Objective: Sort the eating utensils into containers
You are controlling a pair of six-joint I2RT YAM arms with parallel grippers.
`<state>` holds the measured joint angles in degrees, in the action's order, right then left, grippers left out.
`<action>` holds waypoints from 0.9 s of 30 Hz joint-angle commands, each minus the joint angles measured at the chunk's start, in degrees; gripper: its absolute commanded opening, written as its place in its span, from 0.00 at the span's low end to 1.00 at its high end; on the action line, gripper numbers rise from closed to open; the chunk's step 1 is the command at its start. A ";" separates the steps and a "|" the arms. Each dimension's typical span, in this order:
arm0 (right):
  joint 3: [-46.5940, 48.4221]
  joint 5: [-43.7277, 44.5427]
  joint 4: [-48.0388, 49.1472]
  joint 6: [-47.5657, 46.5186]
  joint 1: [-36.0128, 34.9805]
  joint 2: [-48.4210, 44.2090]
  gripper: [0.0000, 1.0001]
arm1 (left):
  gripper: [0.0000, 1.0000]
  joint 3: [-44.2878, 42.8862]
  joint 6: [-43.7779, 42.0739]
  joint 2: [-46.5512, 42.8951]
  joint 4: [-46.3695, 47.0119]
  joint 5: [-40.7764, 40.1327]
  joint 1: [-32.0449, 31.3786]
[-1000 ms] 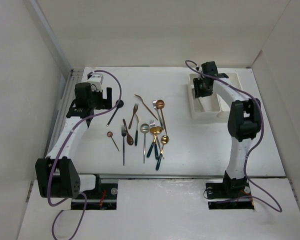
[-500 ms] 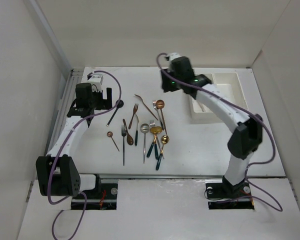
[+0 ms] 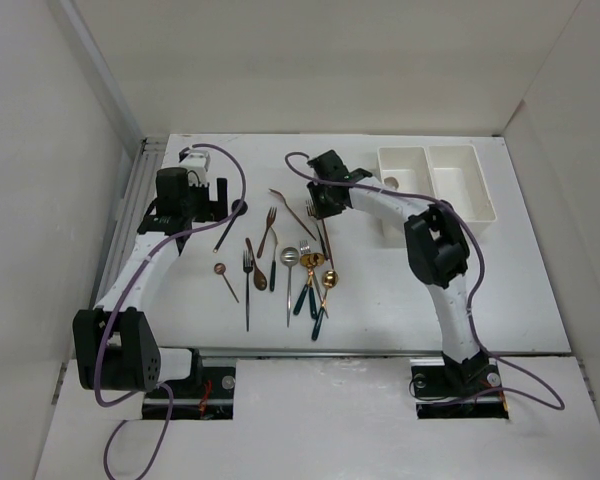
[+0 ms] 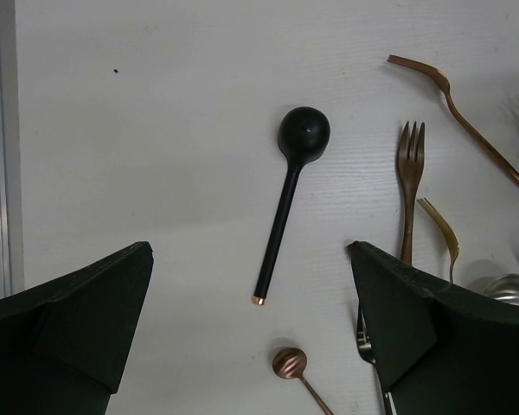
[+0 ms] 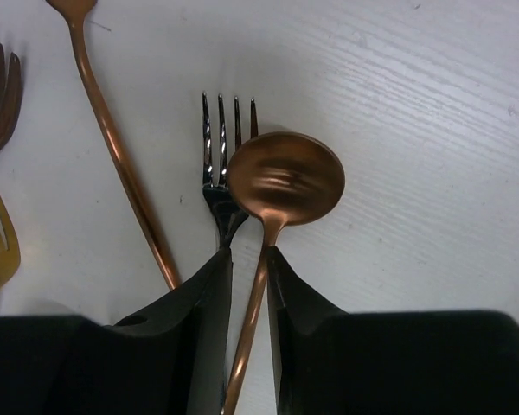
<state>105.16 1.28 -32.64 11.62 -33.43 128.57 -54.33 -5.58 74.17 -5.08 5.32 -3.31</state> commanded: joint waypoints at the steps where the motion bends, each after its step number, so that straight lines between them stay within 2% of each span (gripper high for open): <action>1: -1.89 2.15 2.06 1.30 -1.37 -4.29 0.28 | 1.00 0.27 0.57 -1.05 0.60 -0.31 -0.12; 4: -4.88 3.46 2.58 1.91 -1.37 -5.69 0.28 | 1.00 0.27 0.57 -1.05 0.60 -0.31 -0.12; 10: -4.97 7.42 0.91 3.59 -1.37 -5.61 0.26 | 1.00 0.80 0.57 -1.05 0.60 -0.31 -0.12; 18: -3.91 4.53 1.79 3.06 -0.85 -1.23 0.26 | 1.00 0.80 0.57 -1.05 0.07 -0.31 -0.12; 27: -3.39 5.23 -0.58 2.45 -0.85 1.24 0.26 | 1.00 1.33 0.05 -1.05 0.07 -0.84 -0.12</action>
<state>100.38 6.24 -31.99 13.93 -34.41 127.48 -53.23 -5.52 74.17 -5.61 4.99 -3.31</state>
